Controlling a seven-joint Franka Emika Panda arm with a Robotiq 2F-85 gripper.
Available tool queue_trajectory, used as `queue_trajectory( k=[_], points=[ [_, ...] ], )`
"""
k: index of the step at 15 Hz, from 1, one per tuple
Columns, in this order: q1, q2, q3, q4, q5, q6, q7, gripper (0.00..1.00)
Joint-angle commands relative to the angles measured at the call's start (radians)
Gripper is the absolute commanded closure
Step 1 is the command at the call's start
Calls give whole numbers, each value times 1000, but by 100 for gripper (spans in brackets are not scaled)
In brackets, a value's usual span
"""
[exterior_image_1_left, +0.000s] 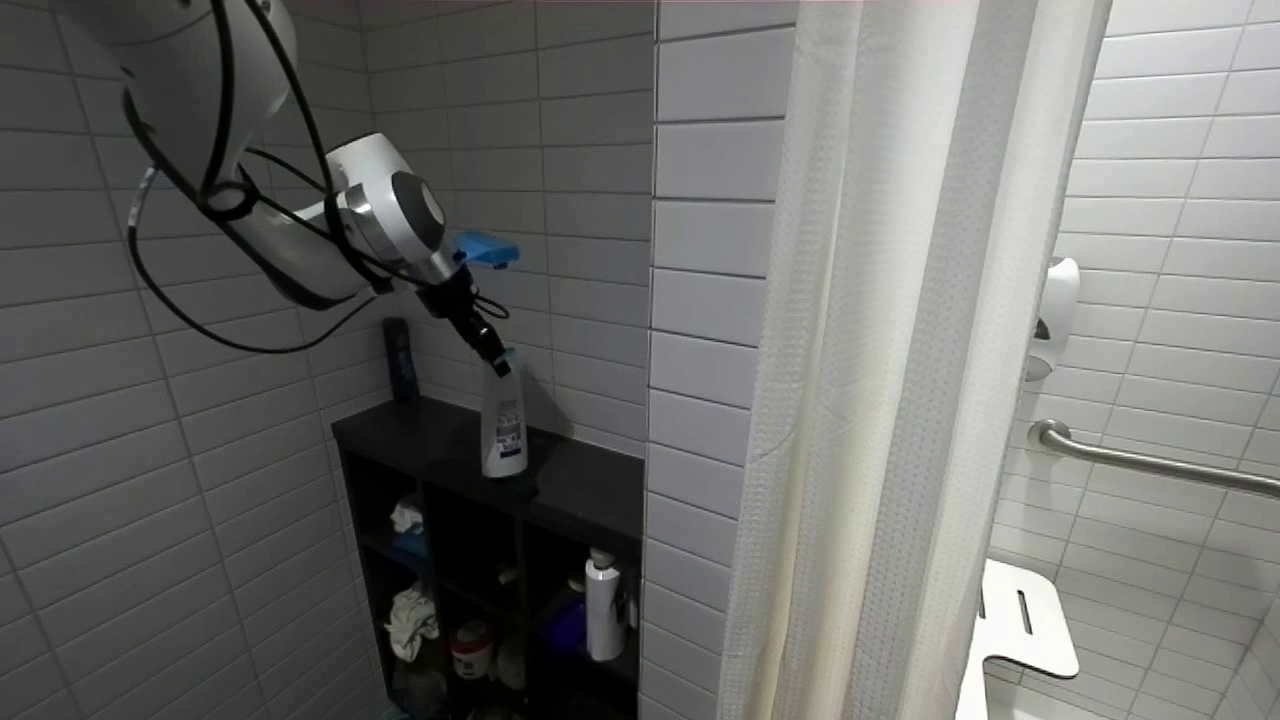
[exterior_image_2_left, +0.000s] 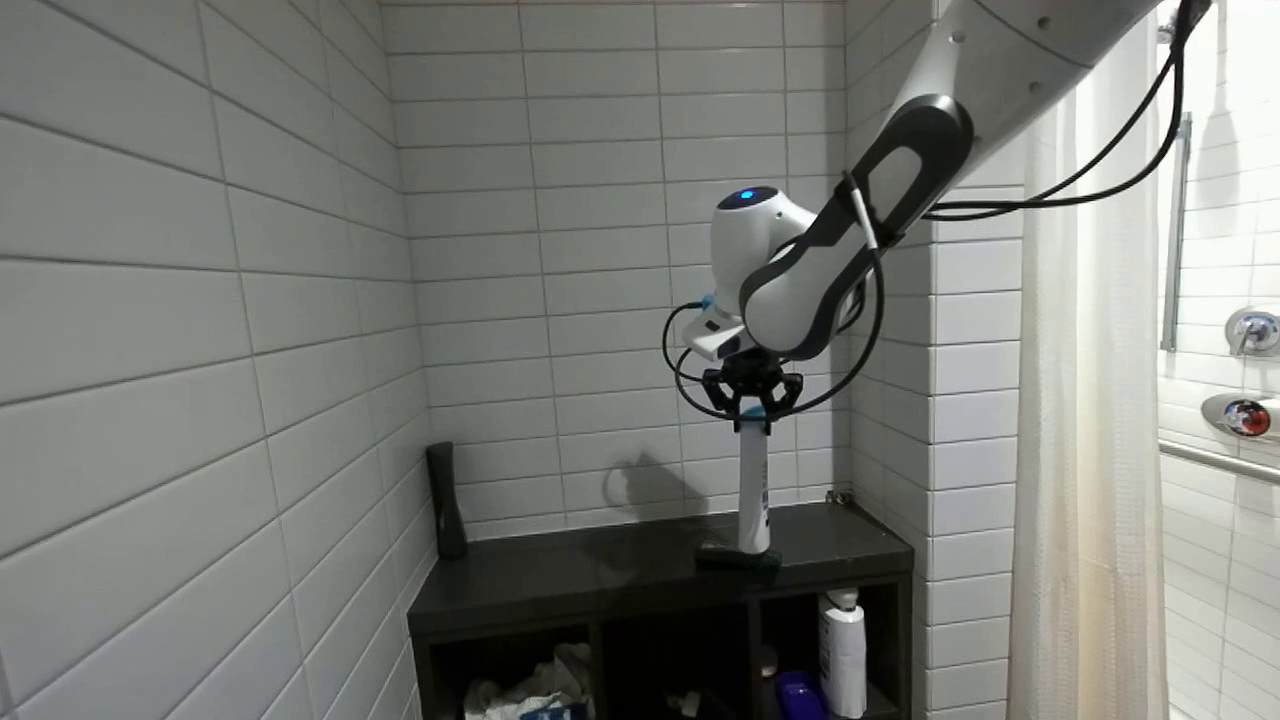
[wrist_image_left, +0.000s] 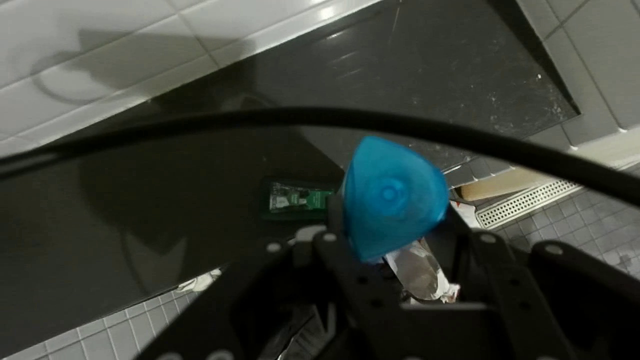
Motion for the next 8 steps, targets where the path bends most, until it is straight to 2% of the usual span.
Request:
queue_trajectory(
  k=[1, 3, 5, 8],
  points=[
    [23, -15, 8, 67, -46, -37, -65, 82],
    [38, -16, 22, 103, -74, -48, -136, 82],
    [40, -3, 50, 133, -57, -30, -247, 82],
    [33, 26, 83, 155, -27, 45, -407, 82]
  ],
)
